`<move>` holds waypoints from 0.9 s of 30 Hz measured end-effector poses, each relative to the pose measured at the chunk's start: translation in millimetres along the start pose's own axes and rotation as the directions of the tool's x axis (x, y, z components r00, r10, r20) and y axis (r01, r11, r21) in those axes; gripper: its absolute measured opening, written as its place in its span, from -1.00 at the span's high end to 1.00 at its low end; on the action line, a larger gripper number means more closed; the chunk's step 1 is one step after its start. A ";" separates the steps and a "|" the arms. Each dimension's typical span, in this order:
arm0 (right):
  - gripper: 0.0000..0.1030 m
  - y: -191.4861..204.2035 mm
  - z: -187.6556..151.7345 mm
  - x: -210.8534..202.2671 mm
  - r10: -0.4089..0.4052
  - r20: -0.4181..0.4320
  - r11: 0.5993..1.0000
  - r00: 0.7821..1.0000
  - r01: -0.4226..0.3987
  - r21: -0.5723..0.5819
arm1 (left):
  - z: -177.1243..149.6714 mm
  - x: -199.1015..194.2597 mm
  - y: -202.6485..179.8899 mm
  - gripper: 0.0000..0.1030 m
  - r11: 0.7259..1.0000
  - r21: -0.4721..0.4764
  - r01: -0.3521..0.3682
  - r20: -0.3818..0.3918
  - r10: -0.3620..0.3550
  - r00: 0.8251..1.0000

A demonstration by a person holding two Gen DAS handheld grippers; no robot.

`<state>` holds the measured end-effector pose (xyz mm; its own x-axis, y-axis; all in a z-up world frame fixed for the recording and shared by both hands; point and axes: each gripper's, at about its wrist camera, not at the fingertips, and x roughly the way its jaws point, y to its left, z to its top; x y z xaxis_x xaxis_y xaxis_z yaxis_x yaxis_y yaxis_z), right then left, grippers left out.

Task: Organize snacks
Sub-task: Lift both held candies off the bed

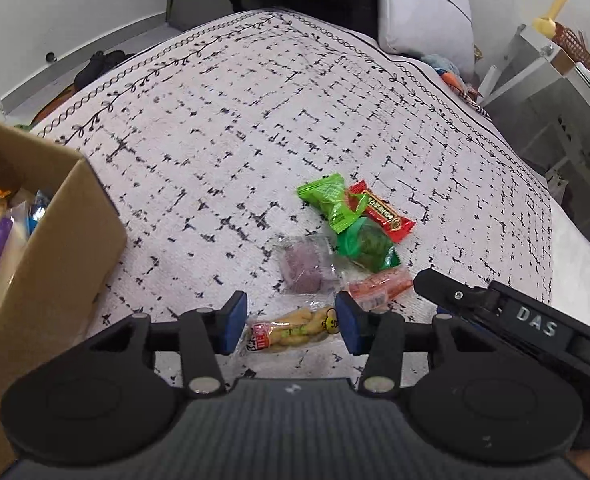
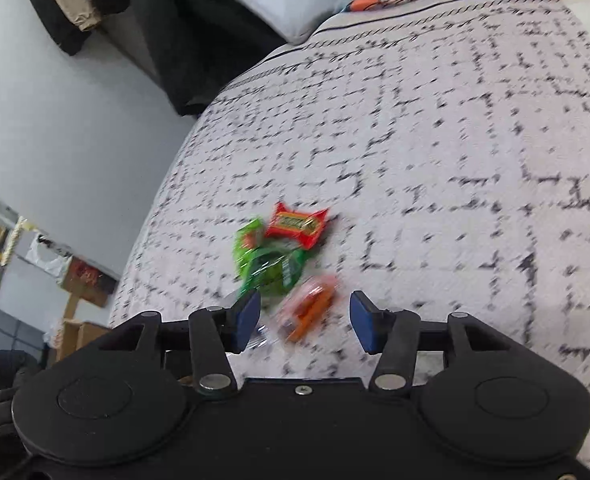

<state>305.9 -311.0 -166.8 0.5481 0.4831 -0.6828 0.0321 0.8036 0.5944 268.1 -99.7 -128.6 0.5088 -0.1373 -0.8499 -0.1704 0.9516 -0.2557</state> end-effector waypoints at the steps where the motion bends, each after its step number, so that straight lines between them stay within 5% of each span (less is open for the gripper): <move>1: 0.02 2.8 -1.8 1.1 0.003 -0.008 1.000 1.000 -0.003 -0.009 | -1.3 1.3 1.2 0.08 1.000 -0.004 0.007 -0.003 -0.007 1.000; 19: 0.09 14.4 4.4 47.8 -0.050 -0.035 0.997 0.998 0.048 -0.053 | 6.5 12.1 6.8 0.08 1.000 -0.012 -0.015 -0.025 0.015 1.000; 27: 0.60 19.0 1.0 44.3 -0.104 -0.044 0.989 0.994 0.099 -0.109 | 7.5 5.3 12.6 0.08 0.999 -0.020 -0.028 -0.015 0.028 1.000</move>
<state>331.6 -274.7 -185.3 0.5041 0.4117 -0.7592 -0.0055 0.8806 0.4739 275.0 -86.3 -132.8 0.4914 -0.1150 -0.8633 -0.2010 0.9495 -0.2409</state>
